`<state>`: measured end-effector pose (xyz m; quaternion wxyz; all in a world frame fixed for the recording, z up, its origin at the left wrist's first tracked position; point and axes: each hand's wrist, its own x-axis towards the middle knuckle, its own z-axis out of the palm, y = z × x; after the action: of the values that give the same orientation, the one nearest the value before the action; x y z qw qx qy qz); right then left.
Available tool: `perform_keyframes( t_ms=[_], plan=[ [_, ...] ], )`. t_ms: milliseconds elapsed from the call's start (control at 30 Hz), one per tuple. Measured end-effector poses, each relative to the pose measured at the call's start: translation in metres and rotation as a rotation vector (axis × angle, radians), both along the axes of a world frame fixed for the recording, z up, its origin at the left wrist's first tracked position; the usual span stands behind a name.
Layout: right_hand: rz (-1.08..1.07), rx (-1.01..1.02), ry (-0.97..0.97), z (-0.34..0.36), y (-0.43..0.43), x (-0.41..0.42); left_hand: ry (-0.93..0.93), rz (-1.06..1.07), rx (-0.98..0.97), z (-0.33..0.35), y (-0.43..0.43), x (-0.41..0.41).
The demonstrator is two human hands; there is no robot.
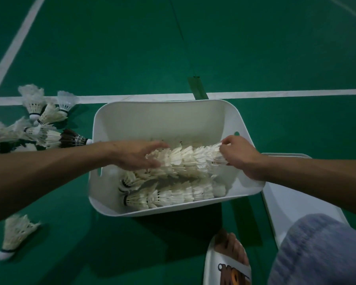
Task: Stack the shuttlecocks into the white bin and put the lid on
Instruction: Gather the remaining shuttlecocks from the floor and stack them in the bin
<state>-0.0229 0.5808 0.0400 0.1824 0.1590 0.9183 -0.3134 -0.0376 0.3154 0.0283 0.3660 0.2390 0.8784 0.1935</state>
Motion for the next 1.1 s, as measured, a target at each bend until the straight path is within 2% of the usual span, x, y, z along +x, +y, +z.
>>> perform_keyframes(
  t_ms=[67,200,333,433,533,600,667,767,900,1100],
  plan=[
    [0.062,0.064,-0.019,0.002,0.0,0.001,-0.094,0.002,0.03,-0.003,-0.004,0.005],
    [0.243,0.218,-0.041,0.006,0.0,0.009,-0.064,-0.075,-0.013,-0.007,0.004,0.012],
    [0.286,0.236,-0.1,0.004,0.0,0.012,-0.018,-0.138,-0.083,-0.016,0.007,0.013],
    [0.25,0.218,-0.142,0.005,-0.003,0.008,0.103,-0.1,-0.095,-0.02,0.007,0.004],
    [0.278,0.201,-0.167,0.003,-0.006,0.007,0.175,-0.114,0.014,-0.016,0.004,0.001],
    [0.333,0.203,-0.159,0.002,-0.007,0.011,0.141,-0.204,0.066,-0.012,0.002,0.007],
    [0.404,0.18,-0.167,0.003,-0.007,0.015,0.099,-0.325,-0.015,-0.01,0.004,0.018],
    [0.566,0.16,-0.222,0.015,-0.007,0.02,0.145,-0.419,-0.153,-0.015,0.007,0.023],
    [0.765,0.403,-0.165,0.013,-0.006,0.025,0.17,-0.344,-0.129,-0.016,0.007,0.016],
    [0.812,0.419,-0.048,0.009,-0.006,0.025,0.128,-0.337,-0.1,-0.017,0.01,0.013]
  ],
)
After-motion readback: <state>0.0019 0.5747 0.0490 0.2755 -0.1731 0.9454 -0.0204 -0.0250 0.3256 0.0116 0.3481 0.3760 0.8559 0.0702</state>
